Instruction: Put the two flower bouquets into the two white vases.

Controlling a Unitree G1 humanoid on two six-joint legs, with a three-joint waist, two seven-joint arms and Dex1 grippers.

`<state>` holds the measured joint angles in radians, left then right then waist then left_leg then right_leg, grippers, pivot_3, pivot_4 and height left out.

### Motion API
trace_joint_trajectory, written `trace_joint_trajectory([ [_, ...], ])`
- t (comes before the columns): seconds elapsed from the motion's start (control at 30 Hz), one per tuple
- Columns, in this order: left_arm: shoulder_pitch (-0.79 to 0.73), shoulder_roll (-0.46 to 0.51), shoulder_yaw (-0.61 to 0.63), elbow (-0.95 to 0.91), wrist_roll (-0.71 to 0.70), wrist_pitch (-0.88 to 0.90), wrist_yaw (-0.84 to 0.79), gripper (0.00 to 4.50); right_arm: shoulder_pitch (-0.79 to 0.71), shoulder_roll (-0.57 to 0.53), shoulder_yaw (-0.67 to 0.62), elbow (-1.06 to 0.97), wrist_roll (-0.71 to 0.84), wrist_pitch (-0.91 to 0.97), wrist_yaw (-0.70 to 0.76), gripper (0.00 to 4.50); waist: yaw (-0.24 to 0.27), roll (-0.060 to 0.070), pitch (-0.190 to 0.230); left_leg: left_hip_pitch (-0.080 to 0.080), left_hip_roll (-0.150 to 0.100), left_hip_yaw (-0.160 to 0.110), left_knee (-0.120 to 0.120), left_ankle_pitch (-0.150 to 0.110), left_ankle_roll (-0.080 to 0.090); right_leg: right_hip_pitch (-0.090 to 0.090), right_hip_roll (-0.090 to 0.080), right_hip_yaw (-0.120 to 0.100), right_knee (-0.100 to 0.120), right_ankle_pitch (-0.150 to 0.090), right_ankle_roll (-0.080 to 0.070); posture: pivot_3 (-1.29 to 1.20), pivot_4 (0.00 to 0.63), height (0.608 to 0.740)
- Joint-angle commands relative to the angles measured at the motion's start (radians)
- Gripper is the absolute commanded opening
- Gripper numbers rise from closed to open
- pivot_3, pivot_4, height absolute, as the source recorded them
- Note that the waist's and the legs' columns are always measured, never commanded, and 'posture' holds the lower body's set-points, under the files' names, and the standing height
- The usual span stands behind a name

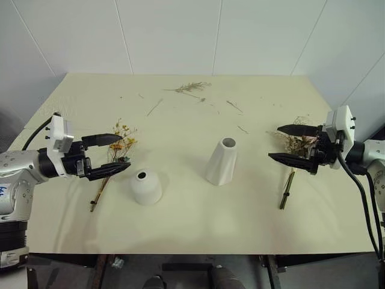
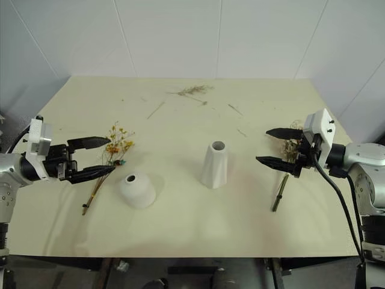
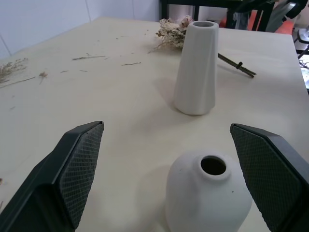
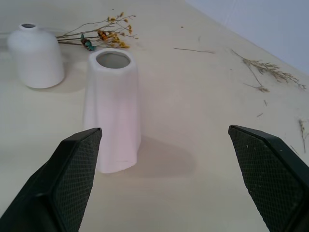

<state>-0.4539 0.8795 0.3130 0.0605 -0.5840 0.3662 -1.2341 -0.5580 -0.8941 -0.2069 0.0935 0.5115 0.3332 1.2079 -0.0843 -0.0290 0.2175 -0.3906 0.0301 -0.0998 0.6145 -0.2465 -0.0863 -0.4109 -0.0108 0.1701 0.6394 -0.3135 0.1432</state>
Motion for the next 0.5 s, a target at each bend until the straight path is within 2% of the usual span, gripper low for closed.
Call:
trace_joint_trajectory([
  [0.03,-0.034,0.004,0.008,-0.005,-0.013,-0.016,-0.003,4.50,-0.022,-0.023,-0.032,0.022,-0.016,-0.020,-0.018,4.42,0.000,0.000,0.000,0.000,0.000,0.000,0.000,0.000,0.000,0.000,0.000,0.000,0.000,0.000,0.000,0.00,0.150,0.740],
  [0.27,-0.072,-0.030,-0.038,0.015,-0.011,-0.018,-0.020,4.50,-0.026,-0.075,-0.061,0.011,-0.005,0.080,-0.058,4.42,0.001,0.000,0.000,0.000,0.000,0.000,0.001,0.000,0.000,0.000,0.000,0.000,0.001,0.000,0.000,0.00,0.150,0.740],
  [0.37,-0.082,-0.038,-0.053,0.033,-0.007,-0.030,-0.036,4.50,-0.058,-0.137,-0.041,-0.006,-0.021,0.240,-0.132,4.42,0.000,0.000,0.000,0.000,0.000,0.000,0.001,0.000,0.000,0.000,0.000,0.000,0.002,0.000,0.000,0.00,0.150,0.740],
  [0.5,-0.094,-0.039,-0.059,0.056,-0.009,-0.034,-0.055,4.50,-0.134,-0.242,0.040,-0.061,-0.005,0.638,-0.221,4.42,0.000,0.001,0.000,0.000,0.000,0.000,0.002,0.000,0.000,-0.002,0.000,0.000,0.004,-0.001,-0.001,0.00,0.150,0.740],
])
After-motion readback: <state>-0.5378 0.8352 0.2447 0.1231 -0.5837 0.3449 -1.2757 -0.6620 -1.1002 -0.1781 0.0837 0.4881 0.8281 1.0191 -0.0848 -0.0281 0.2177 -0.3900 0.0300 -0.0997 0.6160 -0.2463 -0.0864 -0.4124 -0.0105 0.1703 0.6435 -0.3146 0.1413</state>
